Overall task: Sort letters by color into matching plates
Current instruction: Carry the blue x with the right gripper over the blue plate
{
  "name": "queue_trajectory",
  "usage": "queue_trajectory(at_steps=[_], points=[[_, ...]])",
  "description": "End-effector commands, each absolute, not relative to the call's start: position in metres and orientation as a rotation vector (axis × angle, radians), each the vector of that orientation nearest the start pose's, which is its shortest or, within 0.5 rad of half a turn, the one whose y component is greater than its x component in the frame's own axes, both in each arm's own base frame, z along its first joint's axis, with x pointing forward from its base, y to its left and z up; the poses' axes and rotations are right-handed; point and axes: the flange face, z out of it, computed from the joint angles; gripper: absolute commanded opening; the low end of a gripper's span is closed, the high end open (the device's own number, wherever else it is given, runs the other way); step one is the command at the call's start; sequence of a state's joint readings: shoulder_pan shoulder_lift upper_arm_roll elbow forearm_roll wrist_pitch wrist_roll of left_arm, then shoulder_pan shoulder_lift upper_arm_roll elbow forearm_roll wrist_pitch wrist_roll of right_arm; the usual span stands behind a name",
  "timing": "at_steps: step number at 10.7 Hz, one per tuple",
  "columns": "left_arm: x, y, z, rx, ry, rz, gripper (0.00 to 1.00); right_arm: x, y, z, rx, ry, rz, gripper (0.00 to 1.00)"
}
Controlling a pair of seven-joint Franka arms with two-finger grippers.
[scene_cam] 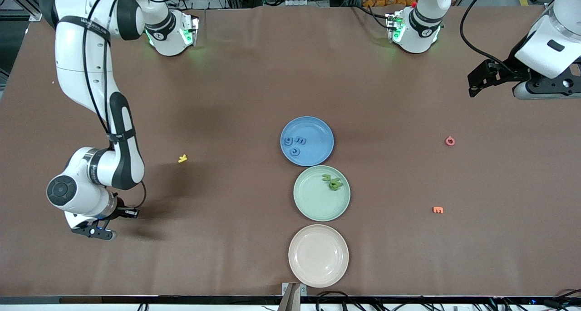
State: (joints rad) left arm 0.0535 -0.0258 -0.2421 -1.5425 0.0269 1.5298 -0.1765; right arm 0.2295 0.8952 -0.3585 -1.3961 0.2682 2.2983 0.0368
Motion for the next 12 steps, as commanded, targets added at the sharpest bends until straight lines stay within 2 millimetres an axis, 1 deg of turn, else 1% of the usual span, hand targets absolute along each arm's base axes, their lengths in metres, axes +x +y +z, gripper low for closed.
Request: queue_trajectory(at_steps=[1,2,3,4,6,7,8,9,10,12], points=[[0.531,-0.097,0.654,-3.112,0.038,-0.035,1.0,0.736,0.008,0.245,-3.168,0.176,-0.066,0.22],[0.531,-0.097,0.655,-3.114,0.038,-0.037,1.0,0.736,0.038,0.256,-3.134,0.095,-0.079,0.22],[0.531,-0.097,0.655,-3.112,0.038,-0.035,1.0,0.735,0.067,0.262,-3.113,0.028,-0.081,0.22],[0.531,-0.096,0.655,-3.112,0.036,-0.035,1.0,0.734,0.105,0.269,-3.103,-0.068,-0.079,0.22],[0.531,-0.095,0.655,-3.114,0.034,-0.035,1.0,0.725,0.185,0.291,-3.081,-0.242,-0.047,0.22],[0.531,-0.095,0.655,-3.114,0.034,-0.035,1.0,0.715,0.231,0.304,-3.065,-0.33,-0.031,0.22],[0.531,-0.095,0.655,-3.112,0.033,-0.035,1.0,0.702,0.271,0.312,-3.051,-0.414,-0.019,0.22],[0.531,-0.095,0.655,-3.114,0.034,-0.035,1.0,0.685,0.313,0.314,-3.036,-0.505,-0.014,0.22],[0.531,-0.095,0.655,-3.114,0.034,-0.035,1.0,0.666,0.351,0.311,-3.024,-0.592,-0.005,0.22],[0.532,-0.092,0.655,-3.112,0.024,-0.037,1.0,0.633,0.407,0.305,-2.999,-0.725,0.009,0.22]])
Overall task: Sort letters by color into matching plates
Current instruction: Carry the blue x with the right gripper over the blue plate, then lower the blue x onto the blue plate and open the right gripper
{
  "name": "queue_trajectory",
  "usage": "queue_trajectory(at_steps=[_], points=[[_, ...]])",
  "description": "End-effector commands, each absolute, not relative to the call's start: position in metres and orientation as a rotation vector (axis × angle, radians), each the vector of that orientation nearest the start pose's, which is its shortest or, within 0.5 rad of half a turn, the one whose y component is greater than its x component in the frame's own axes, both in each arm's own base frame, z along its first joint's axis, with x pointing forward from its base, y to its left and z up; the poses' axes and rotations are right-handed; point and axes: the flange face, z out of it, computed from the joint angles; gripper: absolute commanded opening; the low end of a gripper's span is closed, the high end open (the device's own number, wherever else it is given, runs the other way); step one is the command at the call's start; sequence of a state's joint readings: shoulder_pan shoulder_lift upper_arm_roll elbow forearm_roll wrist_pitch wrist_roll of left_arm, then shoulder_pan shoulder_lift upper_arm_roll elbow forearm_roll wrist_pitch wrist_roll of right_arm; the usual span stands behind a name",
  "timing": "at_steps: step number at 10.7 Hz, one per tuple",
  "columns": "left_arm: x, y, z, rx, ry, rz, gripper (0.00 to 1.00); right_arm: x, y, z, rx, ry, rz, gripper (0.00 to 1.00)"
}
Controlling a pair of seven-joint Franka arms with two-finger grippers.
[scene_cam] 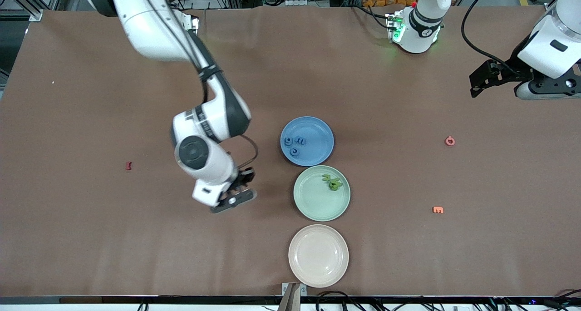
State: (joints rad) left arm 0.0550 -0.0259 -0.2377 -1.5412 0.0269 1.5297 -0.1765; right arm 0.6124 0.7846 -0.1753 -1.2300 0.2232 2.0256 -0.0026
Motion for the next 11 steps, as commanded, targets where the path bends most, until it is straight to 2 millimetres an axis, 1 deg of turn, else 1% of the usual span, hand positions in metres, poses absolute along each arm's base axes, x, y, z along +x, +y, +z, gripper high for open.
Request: queue_trajectory(at_steps=[1,2,4,5,6,7,8,9,10,11], points=[[0.531,-0.09,0.655,-3.112,0.017,-0.037,1.0,0.616,0.432,0.302,-2.987,-0.786,0.017,0.22],[0.531,-0.089,0.655,-3.113,0.014,-0.032,1.0,0.596,0.459,0.296,-2.97,-0.85,0.029,0.22],[0.531,-0.086,0.656,-3.113,0.007,-0.034,1.0,0.561,0.5,0.284,-2.935,-0.942,0.06,0.22],[0.532,-0.086,0.655,-3.113,0.005,-0.032,1.0,0.548,0.515,0.273,-2.926,-0.983,0.07,0.22],[0.532,-0.087,0.655,-3.128,0.006,-0.028,1.0,0.531,0.535,0.266,-2.898,-1.022,0.076,0.22],[0.532,-0.088,0.654,-3.131,0.007,-0.025,1.0,0.514,0.551,0.264,-2.878,-1.063,0.079,0.22],[0.532,-0.089,0.653,-3.133,0.009,-0.023,1.0,0.507,0.557,0.263,-2.876,-1.091,0.078,0.22],[0.532,-0.089,0.653,-3.133,0.007,-0.023,1.0,0.504,0.559,0.259,-2.873,-1.099,0.084,0.3],[0.532,-0.089,0.653,-3.135,0.009,-0.022,1.0,0.509,0.557,0.254,-2.875,-1.082,0.077,0.91],[0.533,-0.09,0.653,-3.145,0.008,-0.02,1.0,0.513,0.557,0.256,-2.864,-1.071,0.04,1.0]])
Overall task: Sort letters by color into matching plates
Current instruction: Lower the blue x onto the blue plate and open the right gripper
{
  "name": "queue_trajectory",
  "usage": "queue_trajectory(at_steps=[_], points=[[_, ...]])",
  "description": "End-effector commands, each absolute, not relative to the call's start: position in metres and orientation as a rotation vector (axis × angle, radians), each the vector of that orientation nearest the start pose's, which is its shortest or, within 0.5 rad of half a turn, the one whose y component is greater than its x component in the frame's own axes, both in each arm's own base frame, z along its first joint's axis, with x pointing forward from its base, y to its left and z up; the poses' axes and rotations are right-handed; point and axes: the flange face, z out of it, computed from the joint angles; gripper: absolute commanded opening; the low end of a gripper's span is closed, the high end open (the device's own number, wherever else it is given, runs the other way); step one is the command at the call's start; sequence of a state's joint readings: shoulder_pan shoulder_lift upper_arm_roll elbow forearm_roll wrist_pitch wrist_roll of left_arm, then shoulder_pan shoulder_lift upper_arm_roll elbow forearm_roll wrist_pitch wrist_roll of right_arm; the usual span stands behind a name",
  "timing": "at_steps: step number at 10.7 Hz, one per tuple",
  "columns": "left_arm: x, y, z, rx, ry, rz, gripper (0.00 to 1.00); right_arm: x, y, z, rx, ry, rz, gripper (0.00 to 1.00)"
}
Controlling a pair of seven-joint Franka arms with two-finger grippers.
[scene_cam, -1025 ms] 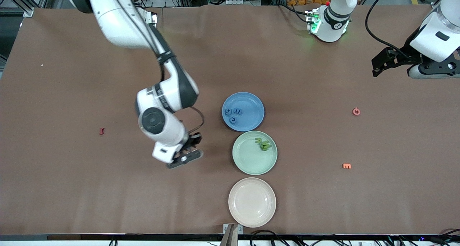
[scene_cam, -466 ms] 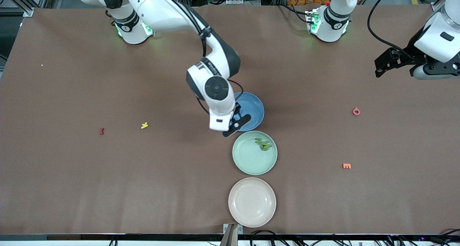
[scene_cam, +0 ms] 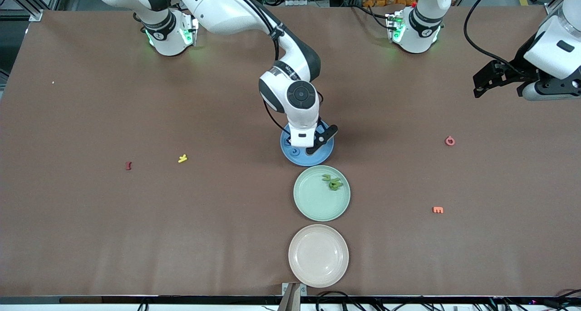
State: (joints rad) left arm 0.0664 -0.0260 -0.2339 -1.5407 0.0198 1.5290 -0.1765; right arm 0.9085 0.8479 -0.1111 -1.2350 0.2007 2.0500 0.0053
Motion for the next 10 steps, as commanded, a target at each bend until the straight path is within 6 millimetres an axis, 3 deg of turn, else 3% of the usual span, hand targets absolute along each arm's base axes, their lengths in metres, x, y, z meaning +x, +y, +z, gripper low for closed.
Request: queue_trajectory(at_steps=[1,3,4,6,9,10], points=[[0.533,-0.091,0.652,-3.161,0.007,-0.014,1.0,0.515,0.555,0.257,-2.864,-1.067,0.037,1.0],[0.533,-0.092,0.651,-3.175,0.006,-0.01,1.0,0.524,0.547,0.262,-2.87,-1.056,0.029,1.0],[0.534,-0.091,0.651,-3.173,0.003,-0.008,1.0,0.537,0.534,0.276,-2.883,-1.03,0.012,1.0],[0.534,-0.088,0.65,-3.168,-0.002,-0.005,1.0,0.586,0.467,0.285,-3.0,-0.902,0.071,1.0],[0.532,-0.087,0.654,-3.156,-0.003,-0.02,1.0,0.661,0.346,0.346,-3.085,-0.688,0.0,1.0],[0.532,-0.086,0.654,-3.15,-0.004,-0.023,1.0,0.681,0.297,0.357,-3.129,-0.612,-0.01,1.0]])
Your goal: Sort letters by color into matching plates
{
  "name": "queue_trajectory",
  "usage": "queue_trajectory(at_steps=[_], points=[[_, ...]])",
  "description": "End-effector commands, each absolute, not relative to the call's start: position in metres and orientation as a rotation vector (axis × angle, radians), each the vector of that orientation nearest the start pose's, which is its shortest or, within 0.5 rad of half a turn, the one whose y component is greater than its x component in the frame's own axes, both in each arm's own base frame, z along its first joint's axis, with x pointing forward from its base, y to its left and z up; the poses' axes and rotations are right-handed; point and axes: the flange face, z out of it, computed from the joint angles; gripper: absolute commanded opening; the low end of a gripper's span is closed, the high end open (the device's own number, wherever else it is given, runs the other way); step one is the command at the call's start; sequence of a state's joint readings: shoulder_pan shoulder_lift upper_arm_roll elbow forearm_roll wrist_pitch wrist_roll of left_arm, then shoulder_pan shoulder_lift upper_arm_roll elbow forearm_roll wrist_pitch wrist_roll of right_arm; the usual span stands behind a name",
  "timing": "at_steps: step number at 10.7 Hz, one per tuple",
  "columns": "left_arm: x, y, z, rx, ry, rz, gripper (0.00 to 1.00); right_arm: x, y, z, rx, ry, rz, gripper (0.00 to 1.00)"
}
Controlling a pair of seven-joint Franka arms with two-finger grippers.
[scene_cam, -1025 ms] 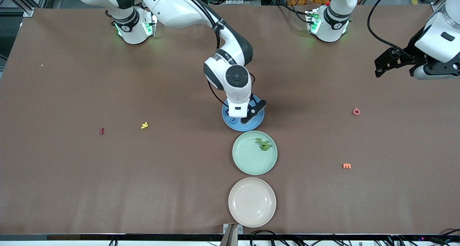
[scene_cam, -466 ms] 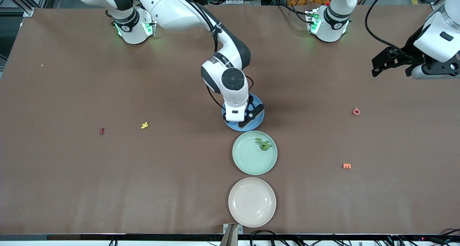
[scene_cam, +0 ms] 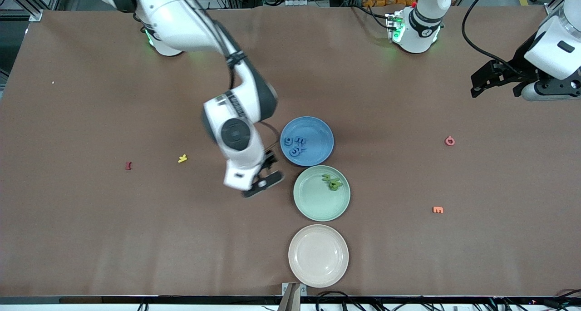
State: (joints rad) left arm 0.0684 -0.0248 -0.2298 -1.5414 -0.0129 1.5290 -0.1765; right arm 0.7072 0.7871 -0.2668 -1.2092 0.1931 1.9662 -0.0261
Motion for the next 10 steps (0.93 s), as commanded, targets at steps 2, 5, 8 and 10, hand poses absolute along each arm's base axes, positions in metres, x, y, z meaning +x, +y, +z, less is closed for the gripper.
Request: queue_trajectory(at_steps=[2,5,8,10], points=[[0.532,-0.085,0.658,-3.137,0.01,-0.053,1.0,0.713,0.209,0.366,-3.156,-0.523,-0.024,1.0],[0.534,-0.085,0.66,-3.136,0.009,-0.082,1.0,0.735,0.096,0.386,-3.204,-0.31,-0.056,1.0],[0.535,-0.084,0.659,-3.132,0.012,-0.081,1.0,0.741,-0.013,0.388,-3.228,-0.083,-0.051,1.0],[0.536,-0.083,0.661,-3.109,0.024,-0.093,1.0,0.738,-0.056,0.401,-3.221,-0.046,-0.072,1.0]])
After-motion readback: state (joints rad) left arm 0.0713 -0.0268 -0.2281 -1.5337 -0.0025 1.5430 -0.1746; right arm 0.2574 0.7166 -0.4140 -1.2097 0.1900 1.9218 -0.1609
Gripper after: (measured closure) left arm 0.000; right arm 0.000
